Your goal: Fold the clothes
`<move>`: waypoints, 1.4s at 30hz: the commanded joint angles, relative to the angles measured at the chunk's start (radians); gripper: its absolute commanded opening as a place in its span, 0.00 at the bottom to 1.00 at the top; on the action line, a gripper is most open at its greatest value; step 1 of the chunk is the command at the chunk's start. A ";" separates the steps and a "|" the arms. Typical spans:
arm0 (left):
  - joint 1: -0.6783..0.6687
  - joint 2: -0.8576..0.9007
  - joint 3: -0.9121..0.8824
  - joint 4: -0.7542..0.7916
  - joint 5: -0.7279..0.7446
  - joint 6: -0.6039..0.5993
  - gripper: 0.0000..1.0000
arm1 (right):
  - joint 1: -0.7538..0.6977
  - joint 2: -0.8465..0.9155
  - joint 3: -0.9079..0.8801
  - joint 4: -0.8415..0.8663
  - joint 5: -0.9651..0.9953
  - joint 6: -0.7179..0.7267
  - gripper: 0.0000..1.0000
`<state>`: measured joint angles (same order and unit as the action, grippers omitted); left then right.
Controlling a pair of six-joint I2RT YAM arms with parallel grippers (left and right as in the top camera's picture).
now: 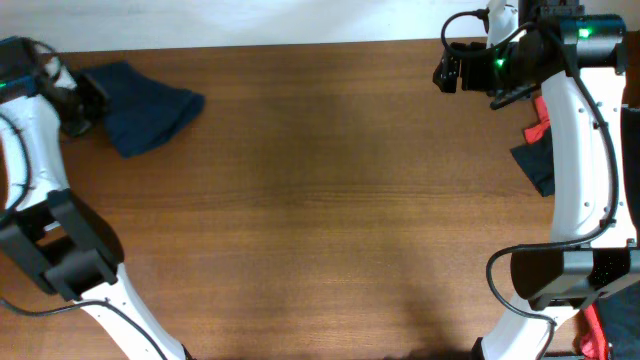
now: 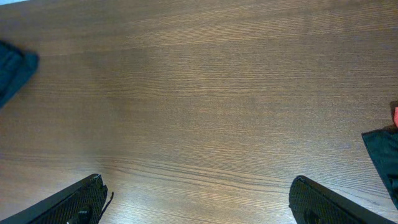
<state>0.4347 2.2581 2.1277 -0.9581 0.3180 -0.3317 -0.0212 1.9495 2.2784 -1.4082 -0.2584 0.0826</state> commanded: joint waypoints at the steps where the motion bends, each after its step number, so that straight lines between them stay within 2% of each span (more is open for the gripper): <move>1: 0.024 -0.005 0.014 0.020 -0.011 -0.102 0.01 | -0.012 -0.013 -0.001 -0.002 0.009 0.004 0.99; 6: 0.018 0.107 0.014 0.068 0.005 -0.153 0.01 | -0.012 -0.013 -0.001 -0.002 0.009 0.004 0.99; 10: 0.017 0.200 0.014 0.149 0.110 -0.244 0.01 | -0.012 -0.013 -0.001 -0.002 0.009 0.004 0.99; 13: 0.006 0.249 0.014 0.203 0.184 -0.262 0.01 | -0.012 -0.013 -0.001 -0.002 0.009 0.004 0.99; 21: -0.056 0.264 0.014 0.231 0.142 -0.263 0.01 | -0.012 -0.013 -0.001 -0.002 0.009 0.004 0.99; 27: -0.066 0.264 0.014 0.218 0.137 -0.312 0.01 | -0.012 -0.013 -0.001 -0.002 0.009 0.004 0.98; 28: -0.064 0.264 0.014 0.218 0.135 -0.312 0.04 | -0.012 -0.013 -0.001 -0.002 0.009 0.004 0.98; 29: -0.064 0.264 0.014 0.217 0.130 -0.312 0.15 | -0.012 -0.013 -0.001 -0.002 0.009 0.004 0.98; 30: -0.064 0.264 0.014 0.216 0.130 -0.306 0.41 | -0.012 -0.013 -0.001 -0.002 0.009 0.004 0.98; 31: -0.064 0.264 0.014 0.216 0.130 -0.303 0.61 | -0.012 -0.013 -0.001 -0.002 0.009 0.004 0.99; 32: -0.064 0.264 0.014 0.216 0.131 -0.303 0.72 | -0.012 -0.013 -0.001 -0.002 0.009 0.004 0.99; 33: -0.064 0.263 0.014 0.216 0.131 -0.303 0.76 | -0.012 -0.013 -0.001 -0.002 0.009 0.004 0.99; 35: -0.064 0.253 0.014 0.211 0.132 -0.304 0.93 | -0.012 -0.013 -0.001 -0.002 0.009 0.004 0.99; 37: -0.059 0.225 0.014 0.201 0.131 -0.300 0.97 | -0.012 -0.013 -0.001 -0.002 0.009 0.004 0.99; 42: -0.057 0.085 0.014 0.118 0.131 -0.269 0.97 | -0.012 -0.013 -0.001 -0.002 0.009 0.004 0.98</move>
<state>0.3725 2.4771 2.1292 -0.8104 0.4381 -0.6258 -0.0231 1.9495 2.2784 -1.4101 -0.2581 0.0822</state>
